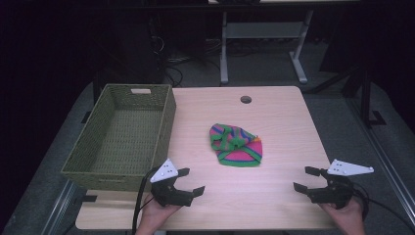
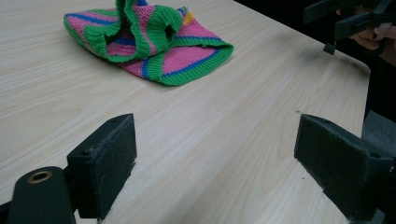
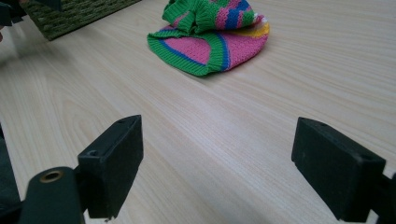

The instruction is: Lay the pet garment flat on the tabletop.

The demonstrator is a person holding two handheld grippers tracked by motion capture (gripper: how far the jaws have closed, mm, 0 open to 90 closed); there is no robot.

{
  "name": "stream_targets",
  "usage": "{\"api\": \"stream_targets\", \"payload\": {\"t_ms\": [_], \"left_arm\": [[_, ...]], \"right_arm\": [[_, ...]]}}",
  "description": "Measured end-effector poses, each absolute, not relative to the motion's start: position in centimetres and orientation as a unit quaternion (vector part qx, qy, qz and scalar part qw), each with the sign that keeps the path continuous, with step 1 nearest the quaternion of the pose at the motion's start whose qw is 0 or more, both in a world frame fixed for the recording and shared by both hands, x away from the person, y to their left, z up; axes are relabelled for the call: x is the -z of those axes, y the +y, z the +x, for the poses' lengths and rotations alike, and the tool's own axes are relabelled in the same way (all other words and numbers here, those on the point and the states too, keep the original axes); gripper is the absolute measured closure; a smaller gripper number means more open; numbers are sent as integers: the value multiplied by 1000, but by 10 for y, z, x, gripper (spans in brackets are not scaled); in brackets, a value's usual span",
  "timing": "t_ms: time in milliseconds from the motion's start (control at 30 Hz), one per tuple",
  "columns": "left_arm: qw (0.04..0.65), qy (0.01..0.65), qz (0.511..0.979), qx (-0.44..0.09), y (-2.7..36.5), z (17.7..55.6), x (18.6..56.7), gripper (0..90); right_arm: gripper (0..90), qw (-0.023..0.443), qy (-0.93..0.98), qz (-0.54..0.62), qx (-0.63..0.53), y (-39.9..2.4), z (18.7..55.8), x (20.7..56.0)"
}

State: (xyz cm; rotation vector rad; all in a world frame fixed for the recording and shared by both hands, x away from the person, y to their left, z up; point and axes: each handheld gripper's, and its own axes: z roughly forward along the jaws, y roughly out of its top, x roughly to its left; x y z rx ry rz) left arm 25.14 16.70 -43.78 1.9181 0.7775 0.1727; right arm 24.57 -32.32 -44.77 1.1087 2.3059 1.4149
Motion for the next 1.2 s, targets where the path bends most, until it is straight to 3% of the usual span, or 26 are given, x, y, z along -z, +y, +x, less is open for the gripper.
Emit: {"api": "stream_targets", "payload": {"t_ms": [433,1200], "left_arm": [[507,318,798,-72,167,250,438,126],[508,323,795,-74,169,251,438,126]], "right_arm": [[163,107,793,367,-474,-317,247,439],[165,15,846,318,-428,-281,296,397]]}}
